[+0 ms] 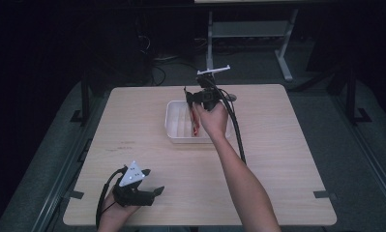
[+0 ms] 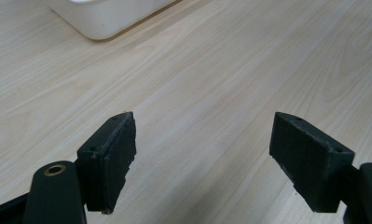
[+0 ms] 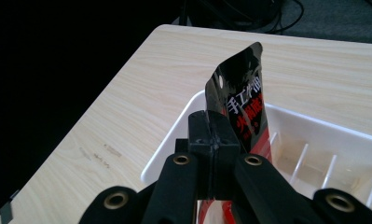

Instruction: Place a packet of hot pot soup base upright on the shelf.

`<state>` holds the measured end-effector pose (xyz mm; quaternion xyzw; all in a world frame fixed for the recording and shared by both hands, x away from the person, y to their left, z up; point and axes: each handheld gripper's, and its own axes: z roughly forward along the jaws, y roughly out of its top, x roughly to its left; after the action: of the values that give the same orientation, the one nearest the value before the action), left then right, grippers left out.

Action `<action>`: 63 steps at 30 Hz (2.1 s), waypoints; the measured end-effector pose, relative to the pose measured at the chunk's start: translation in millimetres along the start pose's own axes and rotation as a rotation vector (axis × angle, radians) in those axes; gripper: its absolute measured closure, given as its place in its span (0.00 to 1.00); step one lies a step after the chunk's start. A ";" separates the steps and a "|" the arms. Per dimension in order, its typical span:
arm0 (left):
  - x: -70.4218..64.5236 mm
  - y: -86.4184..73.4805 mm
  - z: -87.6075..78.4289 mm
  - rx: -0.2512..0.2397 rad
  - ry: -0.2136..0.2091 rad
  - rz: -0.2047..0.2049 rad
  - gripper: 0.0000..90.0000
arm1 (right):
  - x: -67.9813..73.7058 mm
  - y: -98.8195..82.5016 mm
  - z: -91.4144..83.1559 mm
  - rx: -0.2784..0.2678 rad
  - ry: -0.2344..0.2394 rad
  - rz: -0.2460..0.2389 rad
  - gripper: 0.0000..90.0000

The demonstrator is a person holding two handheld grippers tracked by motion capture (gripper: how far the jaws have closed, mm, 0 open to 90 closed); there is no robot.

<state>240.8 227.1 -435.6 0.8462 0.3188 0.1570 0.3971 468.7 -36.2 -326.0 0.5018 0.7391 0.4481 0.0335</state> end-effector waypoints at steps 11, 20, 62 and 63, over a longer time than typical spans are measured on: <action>0.2 -0.1 0.4 0.002 0.000 -0.001 0.25 | -8.7 -13.3 3.9 -0.002 -0.018 -0.024 0.98; -0.4 0.2 1.1 0.005 -0.002 0.001 0.25 | -17.2 -19.9 -0.8 0.010 -0.022 -0.038 0.97; -1.9 1.0 3.4 0.007 -0.010 0.008 0.25 | -15.8 -41.6 2.3 0.118 -0.014 -0.132 0.97; -1.9 0.9 3.7 0.007 -0.010 0.006 0.25 | -16.2 -42.1 1.2 0.120 -0.019 -0.136 0.97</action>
<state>241.7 223.4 -437.3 0.8494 0.3145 0.1529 0.3953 447.3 -51.9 -362.5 0.4559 0.7966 0.3949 0.0407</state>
